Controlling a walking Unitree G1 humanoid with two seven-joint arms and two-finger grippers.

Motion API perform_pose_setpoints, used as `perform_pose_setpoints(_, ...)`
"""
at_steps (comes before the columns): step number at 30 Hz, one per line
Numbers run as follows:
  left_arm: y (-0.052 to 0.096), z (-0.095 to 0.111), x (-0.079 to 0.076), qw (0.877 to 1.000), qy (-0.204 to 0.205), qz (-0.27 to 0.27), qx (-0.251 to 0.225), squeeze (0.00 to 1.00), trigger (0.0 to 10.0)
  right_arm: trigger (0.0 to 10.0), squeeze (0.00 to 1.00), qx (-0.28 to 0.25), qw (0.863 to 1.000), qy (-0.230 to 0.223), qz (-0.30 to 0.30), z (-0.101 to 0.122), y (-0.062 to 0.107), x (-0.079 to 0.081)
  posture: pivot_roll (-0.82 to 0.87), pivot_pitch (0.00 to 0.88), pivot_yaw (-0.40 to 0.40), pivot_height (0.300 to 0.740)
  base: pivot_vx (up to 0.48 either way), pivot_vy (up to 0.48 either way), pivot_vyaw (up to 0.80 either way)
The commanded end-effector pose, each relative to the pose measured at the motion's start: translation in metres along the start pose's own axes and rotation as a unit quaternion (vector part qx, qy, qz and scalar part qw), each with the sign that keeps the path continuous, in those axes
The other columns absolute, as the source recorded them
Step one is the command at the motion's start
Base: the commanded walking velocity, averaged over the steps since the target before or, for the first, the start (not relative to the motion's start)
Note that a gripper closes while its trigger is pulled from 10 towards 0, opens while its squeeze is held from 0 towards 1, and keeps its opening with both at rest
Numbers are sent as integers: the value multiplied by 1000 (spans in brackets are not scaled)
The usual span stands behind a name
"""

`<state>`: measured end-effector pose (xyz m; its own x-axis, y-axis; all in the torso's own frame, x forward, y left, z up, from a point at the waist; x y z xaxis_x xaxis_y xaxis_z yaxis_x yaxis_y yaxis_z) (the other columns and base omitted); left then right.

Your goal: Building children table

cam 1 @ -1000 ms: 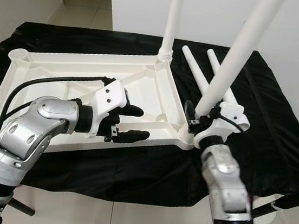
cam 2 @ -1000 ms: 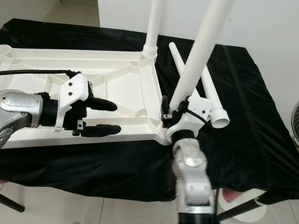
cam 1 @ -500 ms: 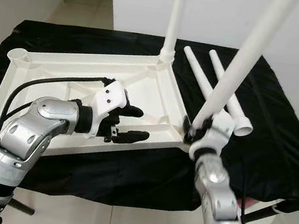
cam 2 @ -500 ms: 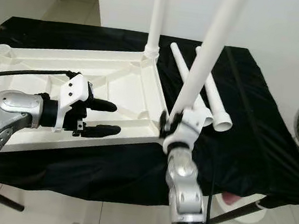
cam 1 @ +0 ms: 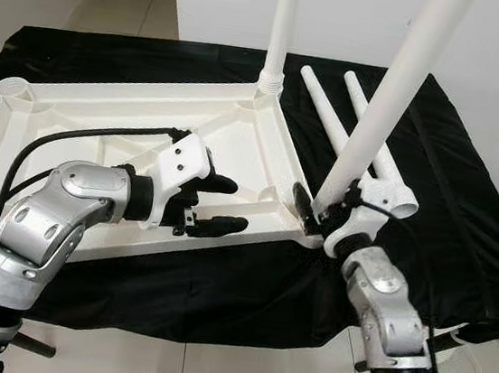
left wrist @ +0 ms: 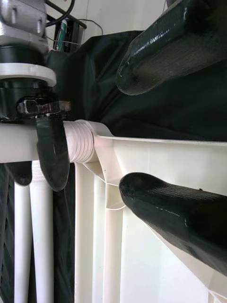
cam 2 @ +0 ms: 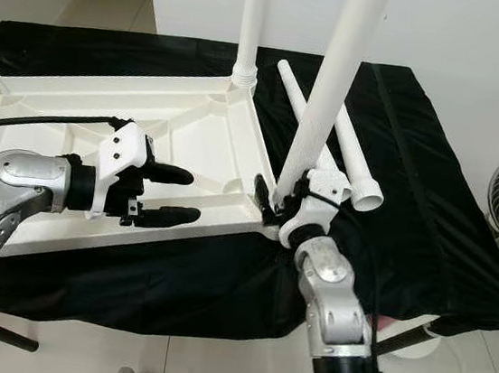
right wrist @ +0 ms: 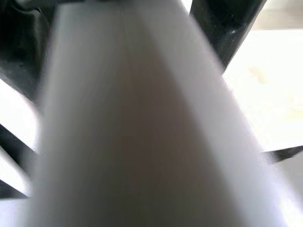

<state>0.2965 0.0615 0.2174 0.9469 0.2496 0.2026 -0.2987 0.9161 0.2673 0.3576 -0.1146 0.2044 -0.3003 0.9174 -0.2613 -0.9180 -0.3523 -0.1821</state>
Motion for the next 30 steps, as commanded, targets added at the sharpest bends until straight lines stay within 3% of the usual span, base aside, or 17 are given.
perform_pose_setpoints(1,2,-1,0,1000,1,3,2,0,10000,10000,0,-10,1000,5,21,4,0,2,-14,133,29,740,0,0,0)
perform_pose_setpoints(4,2,-1,0,1000,0,4,2,0,10000,10000,0,-2,998,10,64,3,0,6,-13,132,31,740,0,0,0)
perform_pose_setpoints(7,2,-1,0,1000,0,4,2,0,10000,10000,0,-2,998,10,64,3,0,6,-13,132,31,740,0,0,0)
perform_pose_setpoints(8,2,-1,1,1000,0,3,2,0,10000,10000,0,16,989,19,148,-3,5,13,-13,136,38,740,0,0,0)
perform_pose_setpoints(9,2,-1,1,1000,0,3,2,0,10000,10000,0,16,989,19,148,-3,5,13,-13,136,38,740,0,0,0)
perform_pose_setpoints(11,2,0,1,1000,-1,3,2,0,10000,10000,0,30,977,16,209,-7,9,14,-12,137,40,740,0,0,0)
perform_pose_setpoints(21,3,1,2,1000,0,3,2,0,10000,9882,0,40,971,34,232,-9,-2,0,-7,141,39,740,0,0,0)
perform_pose_setpoints(22,3,1,2,1000,0,4,2,0,10000,0,0,43,971,19,236,-11,-2,2,-3,142,37,740,0,0,0)
perform_pose_setpoints(30,4,0,1,1000,1,4,4,0,10000,0,0,54,964,-5,262,-19,5,15,-3,145,41,740,0,0,0)
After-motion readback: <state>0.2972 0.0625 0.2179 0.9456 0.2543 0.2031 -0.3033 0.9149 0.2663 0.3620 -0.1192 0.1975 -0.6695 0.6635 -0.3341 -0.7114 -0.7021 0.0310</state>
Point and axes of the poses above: a point about 5 cm out from each wrist's last joint towards the gripper, its own y axis pointing back from the gripper into the wrist, its own z axis along the axis of the wrist's last joint, x = y × z, the point moved 6 cm from there along -y, pointing out of the wrist towards the gripper, and after that the axes turned 6 degrees about y, right-handed, at the moved point
